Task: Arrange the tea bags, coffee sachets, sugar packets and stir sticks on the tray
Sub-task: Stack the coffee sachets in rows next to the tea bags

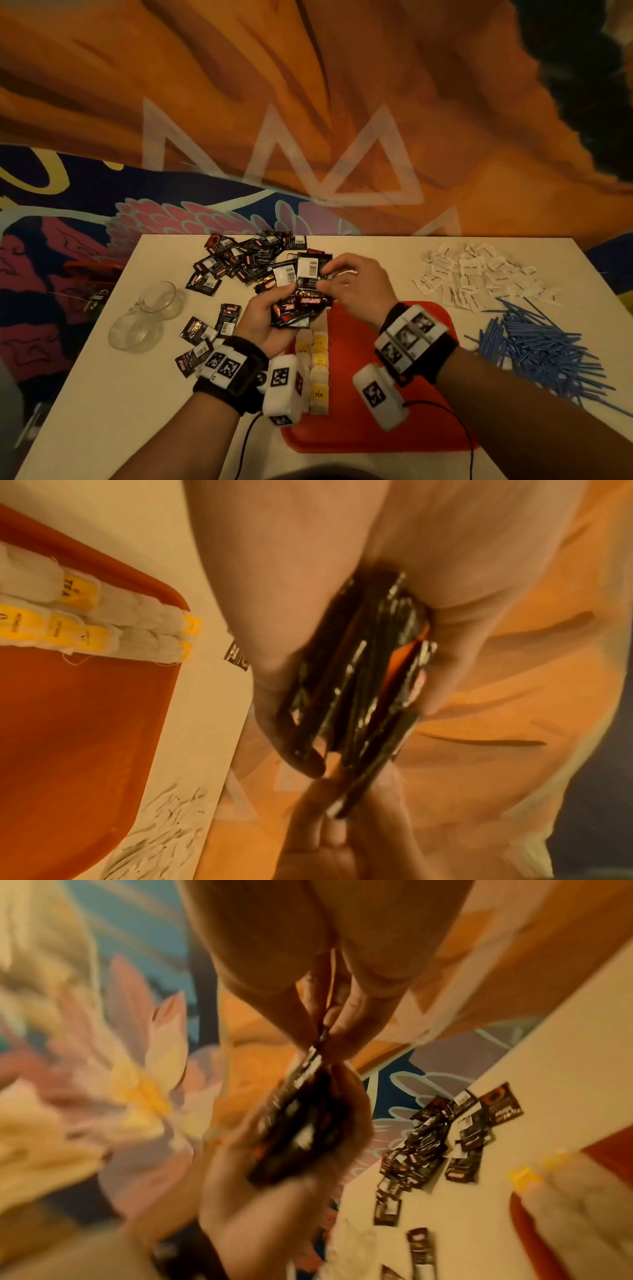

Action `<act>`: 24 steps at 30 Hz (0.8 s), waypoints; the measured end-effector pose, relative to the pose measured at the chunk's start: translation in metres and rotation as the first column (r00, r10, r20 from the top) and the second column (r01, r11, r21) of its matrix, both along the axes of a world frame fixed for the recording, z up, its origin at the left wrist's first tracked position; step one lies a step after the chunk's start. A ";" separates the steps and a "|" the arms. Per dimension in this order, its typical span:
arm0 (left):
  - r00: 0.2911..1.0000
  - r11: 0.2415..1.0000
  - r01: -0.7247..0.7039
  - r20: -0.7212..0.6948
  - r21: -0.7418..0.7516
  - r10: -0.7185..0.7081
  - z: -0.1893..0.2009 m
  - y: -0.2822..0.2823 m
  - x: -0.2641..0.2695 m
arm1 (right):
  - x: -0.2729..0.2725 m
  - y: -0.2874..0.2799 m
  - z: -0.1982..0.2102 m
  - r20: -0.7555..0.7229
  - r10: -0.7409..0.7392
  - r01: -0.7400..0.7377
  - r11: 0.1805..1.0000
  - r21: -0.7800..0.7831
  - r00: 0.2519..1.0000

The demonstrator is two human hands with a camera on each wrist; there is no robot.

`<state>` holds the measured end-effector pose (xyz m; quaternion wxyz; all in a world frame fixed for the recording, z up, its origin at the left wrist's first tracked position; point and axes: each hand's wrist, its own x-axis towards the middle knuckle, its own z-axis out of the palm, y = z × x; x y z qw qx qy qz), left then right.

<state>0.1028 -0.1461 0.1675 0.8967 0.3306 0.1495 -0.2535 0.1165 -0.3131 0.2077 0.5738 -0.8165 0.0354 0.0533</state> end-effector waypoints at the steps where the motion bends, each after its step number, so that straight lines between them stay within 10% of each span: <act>1: 1.000 1.000 0.022 0.022 0.006 -0.022 0.003 -0.001 -0.001 | -0.002 0.003 -0.001 0.038 0.038 -0.034 0.993 -0.110 0.999; 10: 1.000 0.969 0.000 -0.006 0.248 0.002 0.010 0.000 0.000 | -0.006 -0.003 0.011 0.200 0.376 -0.274 0.874 -0.401 0.905; 15: 0.999 0.979 0.046 0.018 0.198 -0.050 0.017 -0.014 -0.005 | -0.002 0.014 0.021 -0.086 0.708 -0.541 0.449 -0.711 0.701; 20: 0.998 0.988 0.053 0.023 -0.143 -0.050 0.009 0.002 -0.010 | 0.005 0.016 0.015 0.007 0.732 -0.558 0.526 -0.642 0.682; 24: 0.992 0.986 0.119 0.059 -0.119 -0.112 0.011 -0.004 -0.013 | 0.003 0.014 0.019 0.013 0.726 -0.552 0.533 -0.641 0.687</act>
